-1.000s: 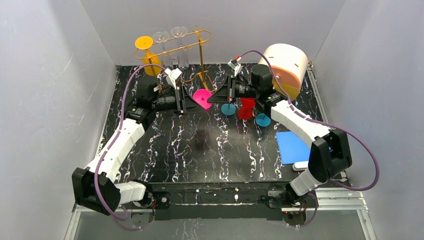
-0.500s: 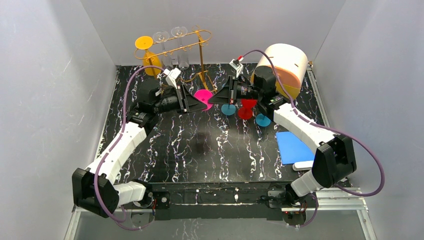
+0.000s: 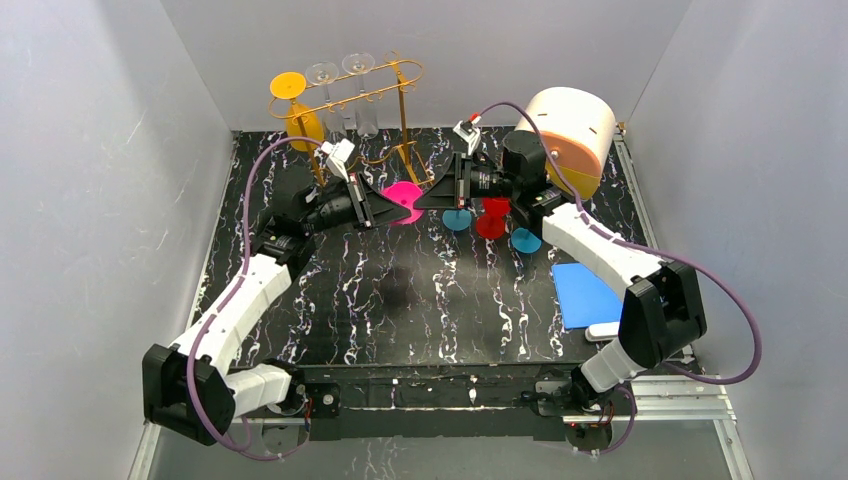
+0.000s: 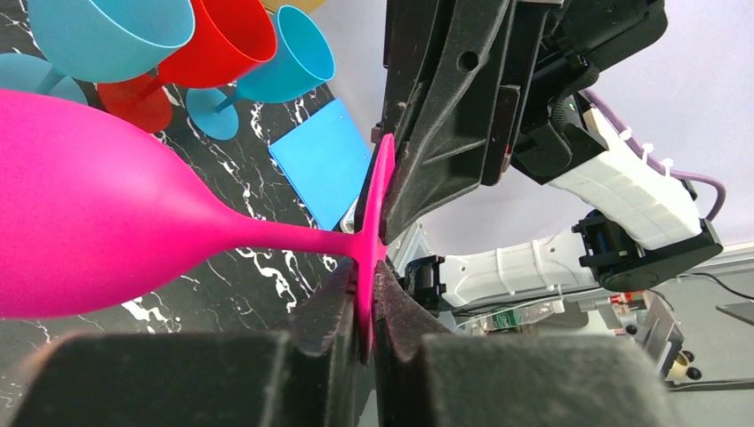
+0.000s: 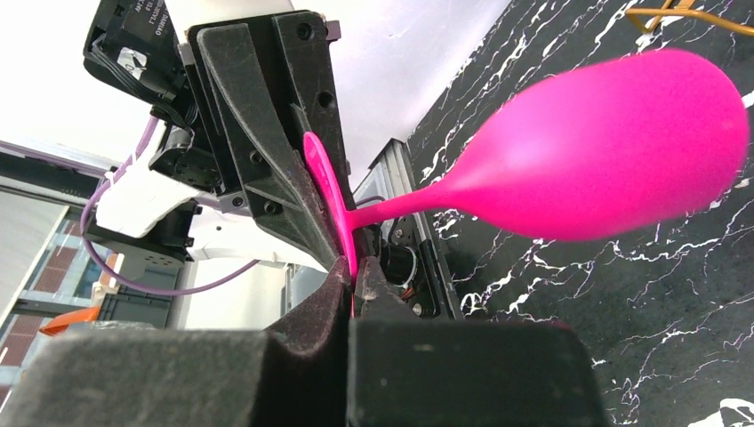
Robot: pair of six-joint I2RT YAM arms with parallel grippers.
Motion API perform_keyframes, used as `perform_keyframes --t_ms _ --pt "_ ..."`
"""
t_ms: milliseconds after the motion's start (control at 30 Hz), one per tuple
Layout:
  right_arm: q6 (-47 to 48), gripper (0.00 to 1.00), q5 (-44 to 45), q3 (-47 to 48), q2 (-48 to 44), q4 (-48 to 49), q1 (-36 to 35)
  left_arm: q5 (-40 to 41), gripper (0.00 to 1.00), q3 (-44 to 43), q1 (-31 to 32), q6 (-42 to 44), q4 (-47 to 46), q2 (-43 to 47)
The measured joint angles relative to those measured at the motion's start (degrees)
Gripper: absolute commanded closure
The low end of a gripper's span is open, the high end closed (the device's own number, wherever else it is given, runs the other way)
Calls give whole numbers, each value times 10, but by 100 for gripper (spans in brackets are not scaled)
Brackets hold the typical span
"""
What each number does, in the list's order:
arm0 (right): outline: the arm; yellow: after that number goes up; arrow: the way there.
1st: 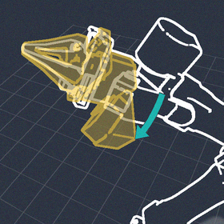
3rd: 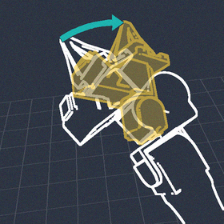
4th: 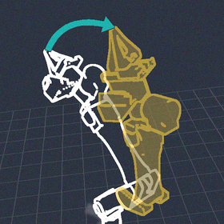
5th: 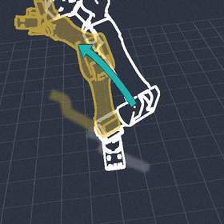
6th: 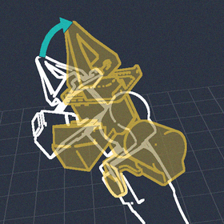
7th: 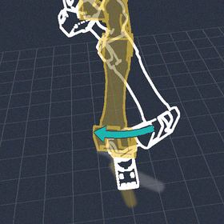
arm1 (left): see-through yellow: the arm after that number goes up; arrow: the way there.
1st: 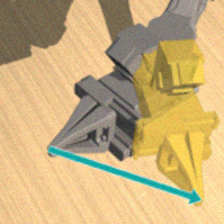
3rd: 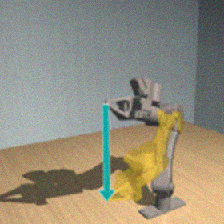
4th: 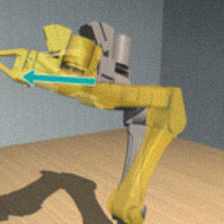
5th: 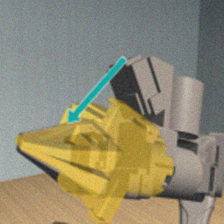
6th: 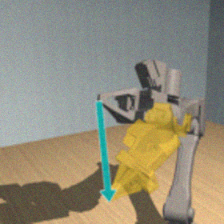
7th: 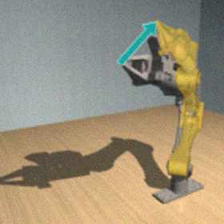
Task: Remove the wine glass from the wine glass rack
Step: Place the wine glass at the center of the board.
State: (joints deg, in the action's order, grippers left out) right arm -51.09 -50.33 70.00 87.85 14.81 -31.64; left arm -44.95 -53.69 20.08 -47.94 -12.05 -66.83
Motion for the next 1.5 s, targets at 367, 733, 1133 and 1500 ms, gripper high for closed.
perform_keyframes --t_ms 367,733,1133,1500 --pt "-21 99 -3 4 4 -16 -3 -38 81 -6 -2 26 33 3" --pt "-14 98 0 7 4 -28 -2 -36 44 -12 -2 45 57 4" --pt "-21 99 7 7 2 -28 1 -8 65 -12 -1 46 64 7" --pt "-33 97 2 -2 2 3 1 8 100 33 -1 -54 -53 9"
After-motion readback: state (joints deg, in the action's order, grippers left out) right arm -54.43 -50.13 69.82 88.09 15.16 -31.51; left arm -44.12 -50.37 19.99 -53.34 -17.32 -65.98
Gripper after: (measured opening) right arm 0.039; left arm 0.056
